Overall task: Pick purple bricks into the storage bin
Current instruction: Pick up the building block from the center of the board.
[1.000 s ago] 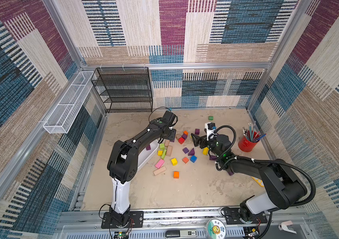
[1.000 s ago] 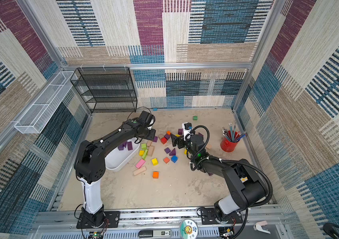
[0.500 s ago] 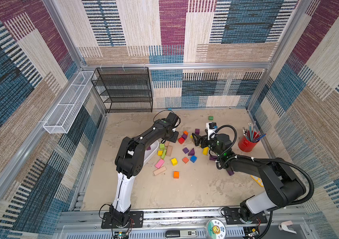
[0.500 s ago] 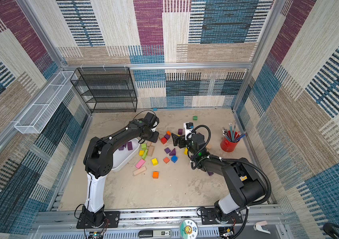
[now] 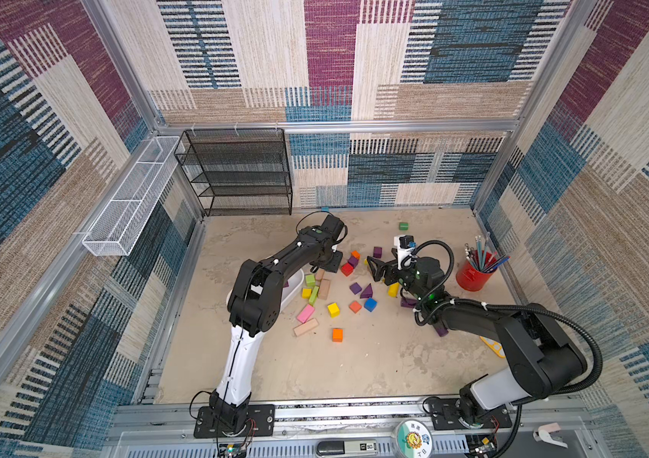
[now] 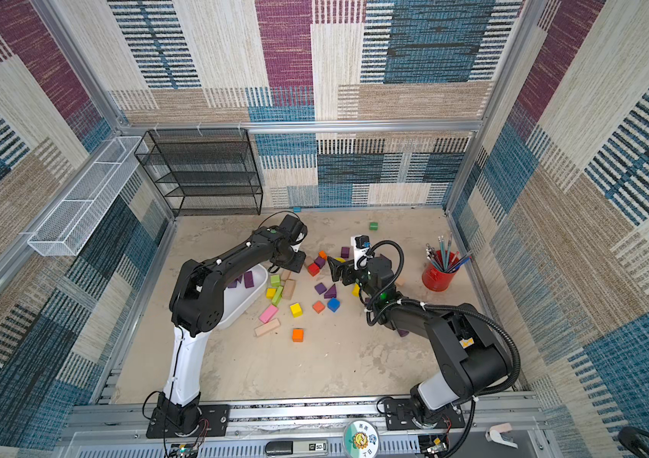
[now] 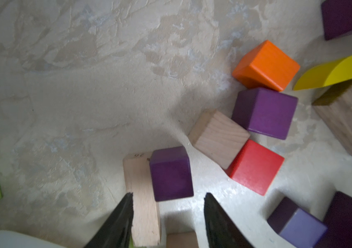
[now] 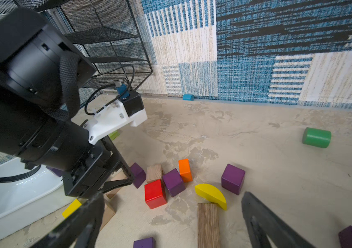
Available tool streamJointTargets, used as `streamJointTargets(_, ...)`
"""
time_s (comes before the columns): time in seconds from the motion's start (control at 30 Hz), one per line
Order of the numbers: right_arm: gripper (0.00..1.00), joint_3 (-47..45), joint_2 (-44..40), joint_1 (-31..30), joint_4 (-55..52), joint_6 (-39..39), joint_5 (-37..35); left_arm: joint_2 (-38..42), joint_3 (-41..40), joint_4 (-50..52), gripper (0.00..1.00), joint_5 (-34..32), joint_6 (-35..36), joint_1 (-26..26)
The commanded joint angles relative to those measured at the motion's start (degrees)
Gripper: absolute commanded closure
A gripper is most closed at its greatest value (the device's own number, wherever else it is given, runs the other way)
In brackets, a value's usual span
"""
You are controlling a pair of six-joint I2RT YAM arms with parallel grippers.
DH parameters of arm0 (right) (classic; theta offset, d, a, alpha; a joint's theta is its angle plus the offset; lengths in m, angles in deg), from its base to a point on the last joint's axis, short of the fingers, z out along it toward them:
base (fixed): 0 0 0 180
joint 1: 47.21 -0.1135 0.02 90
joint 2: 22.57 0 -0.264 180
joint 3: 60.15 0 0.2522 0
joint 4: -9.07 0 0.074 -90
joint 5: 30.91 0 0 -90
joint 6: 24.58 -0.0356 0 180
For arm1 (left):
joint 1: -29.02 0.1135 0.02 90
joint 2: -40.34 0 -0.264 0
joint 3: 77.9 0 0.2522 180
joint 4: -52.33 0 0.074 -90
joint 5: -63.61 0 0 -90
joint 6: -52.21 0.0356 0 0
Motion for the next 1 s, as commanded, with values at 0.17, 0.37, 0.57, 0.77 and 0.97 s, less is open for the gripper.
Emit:
streamJointTargets(0.17,0.0,-0.19,-0.36,0.01,2.08,0.6,0.76,-1.58,2.11,1.45,0.46,-0.96,-0.35,-0.09)
streamJointTargets(0.37,0.0,0.05,-0.06,0.01,1.84,0.77,1.05,-2.92,3.48,1.82,0.47,-1.01,-1.06,-0.35)
streamJointTargets(0.57,0.0,0.39,0.35,0.02,1.55,0.97,1.25,-4.39,5.21,2.77,0.49,-1.92,-2.26,-0.43)
streamJointTargets(0.77,0.0,0.7,0.65,0.02,1.31,1.21,1.26,-5.44,6.58,3.37,0.53,-1.84,-3.69,-0.44)
streamJointTargets(0.97,0.0,0.99,0.93,0.01,1.25,1.3,1.23,-6.43,8.03,4.73,0.56,-2.01,-4.49,-0.53)
